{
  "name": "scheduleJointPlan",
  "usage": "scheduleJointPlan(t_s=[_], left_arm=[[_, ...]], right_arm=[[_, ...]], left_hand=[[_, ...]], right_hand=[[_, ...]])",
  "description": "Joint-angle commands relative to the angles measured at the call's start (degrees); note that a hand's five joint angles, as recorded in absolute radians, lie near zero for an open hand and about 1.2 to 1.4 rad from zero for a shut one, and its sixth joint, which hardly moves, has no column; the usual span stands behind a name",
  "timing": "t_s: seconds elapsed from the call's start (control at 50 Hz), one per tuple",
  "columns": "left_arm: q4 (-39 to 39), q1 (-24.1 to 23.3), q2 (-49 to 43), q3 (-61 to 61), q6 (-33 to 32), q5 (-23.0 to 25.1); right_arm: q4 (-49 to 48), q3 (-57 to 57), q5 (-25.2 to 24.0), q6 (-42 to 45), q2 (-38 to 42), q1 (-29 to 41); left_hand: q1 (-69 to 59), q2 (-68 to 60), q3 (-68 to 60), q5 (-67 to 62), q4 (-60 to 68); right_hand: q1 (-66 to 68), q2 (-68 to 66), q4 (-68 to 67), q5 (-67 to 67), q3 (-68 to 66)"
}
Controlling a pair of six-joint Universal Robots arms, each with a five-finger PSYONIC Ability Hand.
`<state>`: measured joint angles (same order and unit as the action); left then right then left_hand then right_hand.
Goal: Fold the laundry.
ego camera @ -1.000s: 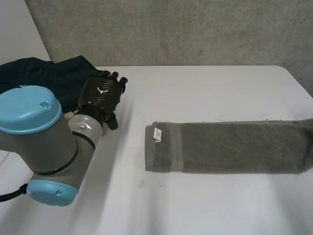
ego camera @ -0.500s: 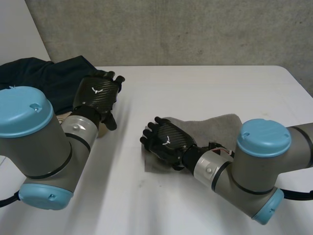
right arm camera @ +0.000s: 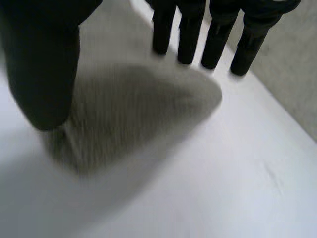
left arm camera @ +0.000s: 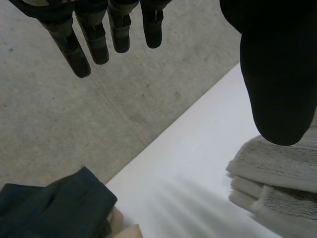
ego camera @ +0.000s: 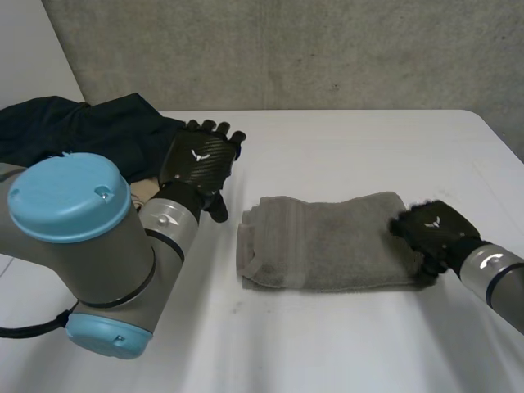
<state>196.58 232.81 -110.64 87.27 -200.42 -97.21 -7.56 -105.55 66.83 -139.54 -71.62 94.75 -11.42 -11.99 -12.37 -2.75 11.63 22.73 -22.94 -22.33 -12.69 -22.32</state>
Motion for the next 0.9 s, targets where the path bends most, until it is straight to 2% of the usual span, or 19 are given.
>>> scheduleJointPlan(t_s=[0.02, 0.1, 0.14, 0.26, 0.4, 0.48, 0.52, 0.54, 0.56, 0.58, 0.64, 0.7, 0.72, 0.8, 0.9], left_arm=[[-0.1, -0.1, -0.7, 0.5, 0.0, 0.0], [-0.1, 0.0, 0.0, 0.7, 0.0, 0.0], [-0.1, 0.0, 0.3, 0.8, 0.0, -0.1], [-0.1, 0.2, 2.4, 1.1, 0.0, -0.4], [-0.3, 1.1, 3.3, 2.0, 0.0, -0.9], [-0.6, 2.1, 3.4, 2.2, 0.1, -0.9], [-0.6, 2.3, 3.5, 2.1, 0.1, -0.8], [-0.5, 2.3, 3.5, 2.0, 0.1, -0.8], [-0.4, 2.3, 3.5, 1.8, 0.2, -0.7], [-0.4, 2.3, 3.4, 1.6, 0.3, -0.7], [-0.4, 1.9, 3.4, 0.4, 1.3, -0.7], [-0.5, 1.2, 2.6, -2.3, 3.6, -0.6], [-0.6, 0.8, 2.4, -3.0, 4.4, -0.6], [-0.7, -2.8, -1.3, -7.6, 8.8, -0.4], [-3.1, -7.8, -9.5, -15.5, 12.1, -0.3]], right_arm=[[-0.2, 0.3, 2.5, 7.4, 3.1, -1.9], [-2.5, 4.2, 6.2, 4.1, 2.4, 0.1], [-2.7, 5.5, 6.6, 2.1, 1.8, 2.4], [-4.0, 10.9, 5.9, -3.7, 1.3, 15.5], [-11.6, 12.3, 0.9, -3.9, 7.4, 29.2], [-13.2, 13.2, -1.2, -5.0, 9.9, 32.5], [-13.3, 13.7, -1.1, -5.5, 10.2, 32.5], [-13.2, 13.9, -0.9, -6.0, 10.2, 32.5], [-13.1, 14.1, -0.6, -7.3, 9.8, 32.5], [-13.0, 14.1, -0.5, -8.4, 9.7, 32.4], [-12.7, 13.7, 0.2, -13.6, 9.1, 30.3], [-11.8, 12.7, 0.8, -18.9, 6.0, 26.1], [-10.7, 12.0, 0.8, -23.4, 2.7, 23.1], [-8.1, 11.4, 1.3, -32.5, -2.8, 16.8], [-0.8, 11.7, 2.3, -37.5, -4.1, 9.9]], left_hand=[[1.4, 2.0, 2.4, 2.7, -1.6], [1.4, 2.0, 2.4, 2.7, -1.6], [1.4, 2.0, 2.4, 2.7, -1.6], [1.4, 2.0, 2.4, 2.7, -1.6], [1.4, 2.0, 2.4, 2.7, -1.6], [1.4, 2.0, 2.4, 2.7, -1.6], [1.4, 2.0, 2.4, 2.7, -1.6], [1.4, 2.0, 2.4, 2.7, -1.6], [1.4, 2.0, 2.4, 2.7, -1.6], [1.4, 2.0, 2.4, 2.7, -1.6], [1.4, 2.0, 2.4, 2.7, -1.6], [1.4, 1.9, 2.3, 2.7, -1.6], [1.2, 1.8, 2.2, 2.5, -1.4], [1.0, 1.6, 2.0, 2.4, -1.2], [1.0, 1.6, 2.0, 2.4, -1.2]], right_hand=[[57.3, -57.1, -57.7, -57.3, -57.7], [57.3, -57.1, -57.7, -57.3, -57.7], [57.3, -57.1, -57.7, -57.3, -57.7], [57.3, -57.1, -57.7, -57.3, -57.7], [57.3, -57.1, -57.7, -57.3, -57.7], [57.3, -57.1, -57.7, -57.3, -57.7], [57.3, -57.1, -57.7, -57.3, -57.7], [44.8, -44.6, -45.2, -44.9, -45.3], [13.6, -13.4, -14.0, -13.6, -14.0], [1.4, -1.2, -1.8, -1.5, -1.9], [-12.7, 12.9, 12.3, 12.7, 12.3], [-12.7, 12.9, 12.3, 12.7, 12.3], [-12.7, 12.9, 12.3, 12.7, 12.3], [-12.7, 12.9, 12.3, 12.7, 12.3], [-12.7, 12.9, 12.3, 12.7, 12.3]])
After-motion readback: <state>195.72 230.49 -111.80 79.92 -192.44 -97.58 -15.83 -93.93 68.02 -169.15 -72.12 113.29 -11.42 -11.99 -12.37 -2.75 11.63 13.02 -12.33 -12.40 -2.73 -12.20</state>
